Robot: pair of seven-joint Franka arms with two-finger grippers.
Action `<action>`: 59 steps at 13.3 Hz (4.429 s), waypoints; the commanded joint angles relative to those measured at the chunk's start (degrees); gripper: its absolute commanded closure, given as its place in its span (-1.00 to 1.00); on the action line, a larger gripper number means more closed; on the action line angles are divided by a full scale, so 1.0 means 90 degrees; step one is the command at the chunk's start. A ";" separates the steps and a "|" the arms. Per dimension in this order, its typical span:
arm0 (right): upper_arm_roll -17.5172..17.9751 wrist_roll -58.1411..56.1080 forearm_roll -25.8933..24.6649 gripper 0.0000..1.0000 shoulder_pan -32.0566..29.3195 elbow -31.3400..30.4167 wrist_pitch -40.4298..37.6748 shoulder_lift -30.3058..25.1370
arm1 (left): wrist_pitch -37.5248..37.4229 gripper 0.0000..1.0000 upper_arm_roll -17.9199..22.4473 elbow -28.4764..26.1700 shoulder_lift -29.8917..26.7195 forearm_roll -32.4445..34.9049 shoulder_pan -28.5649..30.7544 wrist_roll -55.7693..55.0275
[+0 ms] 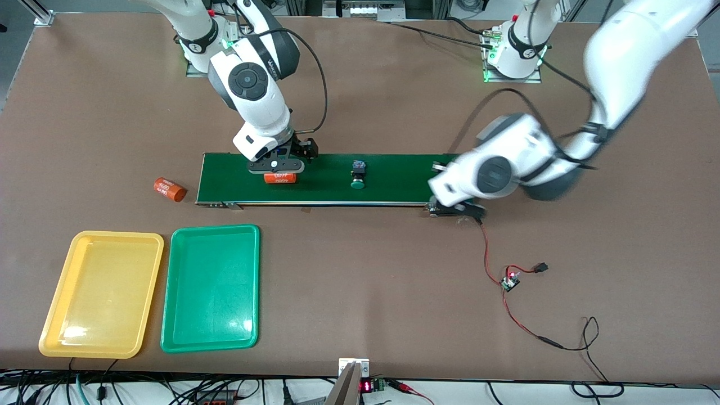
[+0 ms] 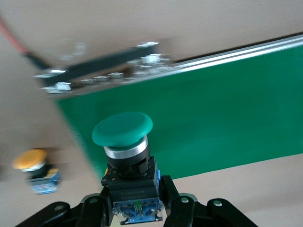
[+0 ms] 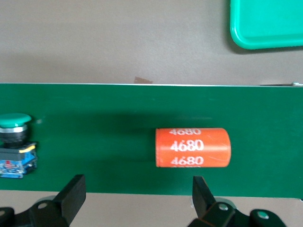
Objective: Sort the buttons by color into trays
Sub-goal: 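Place the second green button on the belt with the left gripper, then grasp the belt's green button with the right gripper while the left gripper withdraws, then move the green button toward the green tray with the right gripper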
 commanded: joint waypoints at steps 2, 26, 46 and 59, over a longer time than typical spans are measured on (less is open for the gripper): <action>-0.0114 0.0197 -0.0044 -1.00 0.0185 0.0307 -0.0050 0.0190 | 0.1005 0.54 0.0265 -0.0653 -0.0008 -0.0036 -0.0064 -0.0523; -0.0446 0.1291 -0.0034 -1.00 0.1064 0.1694 -0.0099 0.1753 | -0.1396 -1.00 -0.0233 0.0117 -0.0242 0.0784 0.2270 0.0803; -0.0748 -0.0940 -0.0161 1.00 -0.0886 0.2248 -0.1046 0.0873 | 0.2957 -1.00 0.5255 -0.3906 -0.3573 -0.2702 -0.1879 0.3235; -0.0729 -0.2889 -0.0200 1.00 -0.2217 0.2905 -0.0197 0.2788 | 0.4512 0.77 0.5334 -0.4717 -0.3386 -0.2771 -0.1929 0.3323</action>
